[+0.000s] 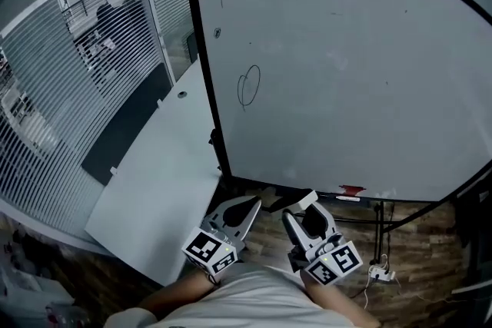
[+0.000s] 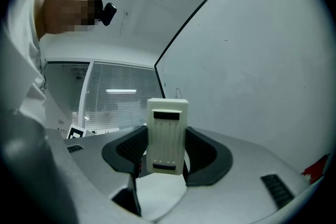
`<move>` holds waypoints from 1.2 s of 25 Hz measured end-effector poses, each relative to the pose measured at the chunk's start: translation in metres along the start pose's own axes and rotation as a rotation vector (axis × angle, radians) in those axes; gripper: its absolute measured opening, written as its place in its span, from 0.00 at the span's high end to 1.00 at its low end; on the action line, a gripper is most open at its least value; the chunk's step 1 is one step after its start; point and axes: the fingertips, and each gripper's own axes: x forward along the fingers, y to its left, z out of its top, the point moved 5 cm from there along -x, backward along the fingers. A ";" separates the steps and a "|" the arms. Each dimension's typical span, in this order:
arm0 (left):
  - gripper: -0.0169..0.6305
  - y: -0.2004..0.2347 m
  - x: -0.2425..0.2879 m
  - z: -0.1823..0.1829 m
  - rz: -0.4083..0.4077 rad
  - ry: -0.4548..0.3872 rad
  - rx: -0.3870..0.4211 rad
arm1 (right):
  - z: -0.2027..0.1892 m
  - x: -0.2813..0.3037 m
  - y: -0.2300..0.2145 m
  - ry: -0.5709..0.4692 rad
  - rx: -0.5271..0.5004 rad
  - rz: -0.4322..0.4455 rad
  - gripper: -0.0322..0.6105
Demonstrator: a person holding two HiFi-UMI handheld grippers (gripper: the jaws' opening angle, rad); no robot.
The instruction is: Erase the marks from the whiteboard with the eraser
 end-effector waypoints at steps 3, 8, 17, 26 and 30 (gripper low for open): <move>0.96 0.008 0.007 0.003 -0.001 -0.001 0.008 | 0.000 0.009 -0.006 0.004 0.008 0.001 0.58; 0.96 0.028 0.022 0.015 -0.033 -0.011 0.025 | -0.003 0.033 -0.010 0.050 0.011 0.039 0.58; 0.96 0.086 0.033 0.039 -0.075 -0.020 0.054 | 0.022 0.094 -0.020 0.055 -0.120 -0.008 0.58; 0.96 0.154 0.036 0.067 -0.118 -0.031 0.090 | 0.070 0.173 -0.017 0.022 -0.388 -0.092 0.58; 0.96 0.173 0.035 0.075 -0.151 -0.031 0.098 | 0.089 0.200 -0.012 0.023 -0.499 -0.126 0.58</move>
